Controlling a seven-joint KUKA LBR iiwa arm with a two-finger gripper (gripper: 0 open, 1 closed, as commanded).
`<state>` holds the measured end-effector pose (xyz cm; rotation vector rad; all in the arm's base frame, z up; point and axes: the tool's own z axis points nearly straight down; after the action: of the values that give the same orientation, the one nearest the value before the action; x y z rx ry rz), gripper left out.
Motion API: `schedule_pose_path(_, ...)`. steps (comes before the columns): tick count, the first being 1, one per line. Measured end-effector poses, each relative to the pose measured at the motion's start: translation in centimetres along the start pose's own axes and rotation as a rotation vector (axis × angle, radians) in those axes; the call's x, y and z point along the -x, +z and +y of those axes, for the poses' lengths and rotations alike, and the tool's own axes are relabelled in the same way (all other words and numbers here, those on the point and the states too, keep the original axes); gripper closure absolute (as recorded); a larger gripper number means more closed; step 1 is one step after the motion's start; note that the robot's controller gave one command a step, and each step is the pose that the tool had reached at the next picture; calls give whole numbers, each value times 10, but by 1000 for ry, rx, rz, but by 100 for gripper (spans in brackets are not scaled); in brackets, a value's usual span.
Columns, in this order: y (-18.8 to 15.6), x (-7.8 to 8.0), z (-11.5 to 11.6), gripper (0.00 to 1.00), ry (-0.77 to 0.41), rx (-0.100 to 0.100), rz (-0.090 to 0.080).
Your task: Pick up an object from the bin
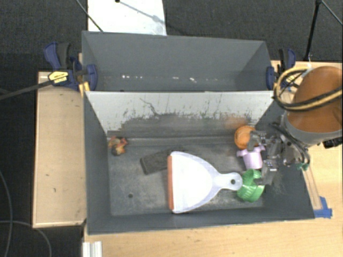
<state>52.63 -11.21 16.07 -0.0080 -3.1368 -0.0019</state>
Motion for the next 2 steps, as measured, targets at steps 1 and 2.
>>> schedule_pose_path(1, -4, 2, 0, 0, -4, -2, -8)
schedule_pose_path(2, 70, -24, 21, 0, 50, 5, -1)
